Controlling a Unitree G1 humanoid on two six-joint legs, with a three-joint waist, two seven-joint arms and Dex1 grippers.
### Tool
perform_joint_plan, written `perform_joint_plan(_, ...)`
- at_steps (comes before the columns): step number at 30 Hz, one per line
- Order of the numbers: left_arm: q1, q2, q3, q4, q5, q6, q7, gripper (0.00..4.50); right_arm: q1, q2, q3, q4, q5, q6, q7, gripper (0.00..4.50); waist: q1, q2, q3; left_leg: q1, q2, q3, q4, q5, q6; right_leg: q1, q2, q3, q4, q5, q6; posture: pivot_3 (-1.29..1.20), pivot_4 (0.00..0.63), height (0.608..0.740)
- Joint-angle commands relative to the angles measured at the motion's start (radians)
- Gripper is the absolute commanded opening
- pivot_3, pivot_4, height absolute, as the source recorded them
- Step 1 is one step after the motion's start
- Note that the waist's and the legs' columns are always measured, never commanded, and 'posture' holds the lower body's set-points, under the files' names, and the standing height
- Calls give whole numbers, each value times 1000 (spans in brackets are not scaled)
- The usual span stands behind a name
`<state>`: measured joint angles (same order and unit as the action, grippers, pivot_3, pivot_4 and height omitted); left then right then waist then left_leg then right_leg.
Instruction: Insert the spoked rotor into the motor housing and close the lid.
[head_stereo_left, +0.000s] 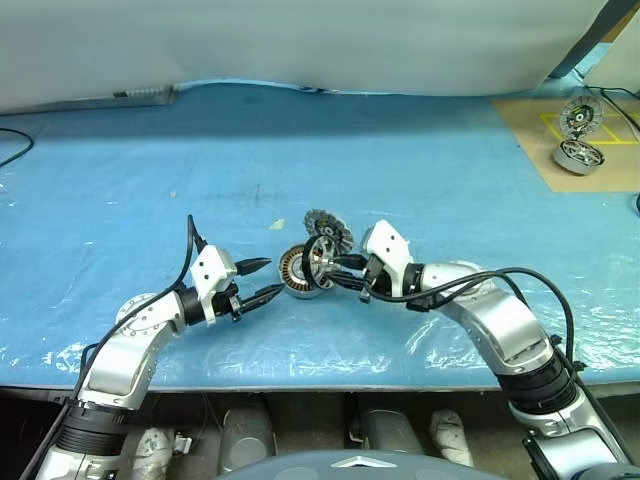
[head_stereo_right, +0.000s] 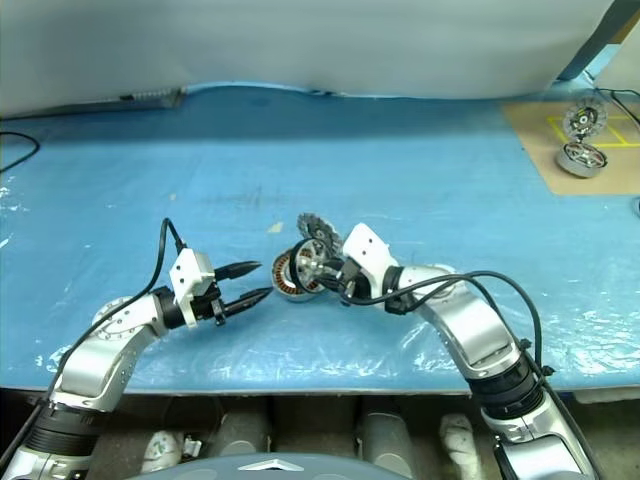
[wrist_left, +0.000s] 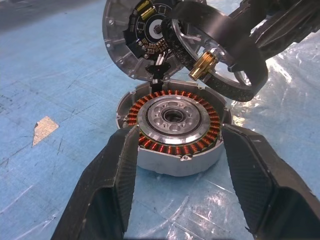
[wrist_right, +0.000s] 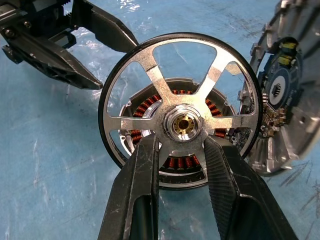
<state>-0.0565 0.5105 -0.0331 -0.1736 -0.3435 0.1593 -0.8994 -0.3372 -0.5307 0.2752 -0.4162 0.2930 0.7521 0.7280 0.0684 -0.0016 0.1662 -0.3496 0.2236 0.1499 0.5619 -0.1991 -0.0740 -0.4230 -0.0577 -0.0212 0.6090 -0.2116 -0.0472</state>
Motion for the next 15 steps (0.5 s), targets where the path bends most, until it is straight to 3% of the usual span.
perform_joint_plan(1, -5, 0, 3, -38, -11, 4, 7, 2744, -25, -31, -37, -66, 28, 17, 20, 1006, 0, 0, 0, 0, 0, 0, 0, 0, 0, 0, 0, 0, 0, 0, 0, 0, 150, 740)
perform_joint_plan(15, -1, 0, 6, -45, -13, 11, 14, 2744, -100, -33, 24, -77, 64, 69, 51, 1006, 0, 0, 0, 0, 0, 0, 0, 0, 0, 0, 0, 0, 1, 0, 0, 0, 150, 740)
